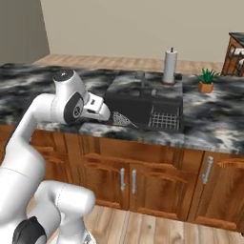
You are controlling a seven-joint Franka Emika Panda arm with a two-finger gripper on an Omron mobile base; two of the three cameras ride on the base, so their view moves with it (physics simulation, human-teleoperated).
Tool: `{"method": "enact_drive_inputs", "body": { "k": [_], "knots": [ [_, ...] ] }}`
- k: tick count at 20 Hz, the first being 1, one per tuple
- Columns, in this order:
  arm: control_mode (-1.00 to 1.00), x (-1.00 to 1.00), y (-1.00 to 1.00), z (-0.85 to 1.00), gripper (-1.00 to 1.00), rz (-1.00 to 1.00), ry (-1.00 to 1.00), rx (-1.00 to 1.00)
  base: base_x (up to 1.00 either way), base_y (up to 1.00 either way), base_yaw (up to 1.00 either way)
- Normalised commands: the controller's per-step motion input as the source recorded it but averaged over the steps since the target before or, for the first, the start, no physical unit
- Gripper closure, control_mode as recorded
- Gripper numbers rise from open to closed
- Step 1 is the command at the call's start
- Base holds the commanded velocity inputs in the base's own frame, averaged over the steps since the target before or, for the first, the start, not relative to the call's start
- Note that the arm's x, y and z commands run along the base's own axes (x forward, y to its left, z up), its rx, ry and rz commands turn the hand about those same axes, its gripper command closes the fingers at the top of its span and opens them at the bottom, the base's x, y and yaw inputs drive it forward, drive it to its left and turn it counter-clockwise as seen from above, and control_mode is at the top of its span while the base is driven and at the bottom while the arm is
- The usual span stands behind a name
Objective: Pick the teapot and strainer and place them in the sink. Then turn on the water.
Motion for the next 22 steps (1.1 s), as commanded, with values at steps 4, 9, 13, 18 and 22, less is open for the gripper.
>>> {"method": "enact_drive_inputs", "body": {
  "k": [4,9,13,18,22],
  "knots": [
    [1.00,0.00,0.00,0.00,-1.00,0.00,0.00,0.00,-0.29,-1.00,0.39],
    [1.00,0.00,0.00,0.00,-1.00,0.00,0.00,0.00,-0.06,-1.00,0.31],
    [1.00,0.00,0.00,0.00,-1.00,0.00,0.00,0.00,0.00,-1.00,0.18],
    [1.00,0.00,0.00,0.00,-1.00,0.00,0.00,0.00,-0.01,-0.98,0.04],
    [1.00,0.00,0.00,0.00,-1.00,0.00,0.00,0.00,-0.15,-1.00,-0.01]
  ]
}}
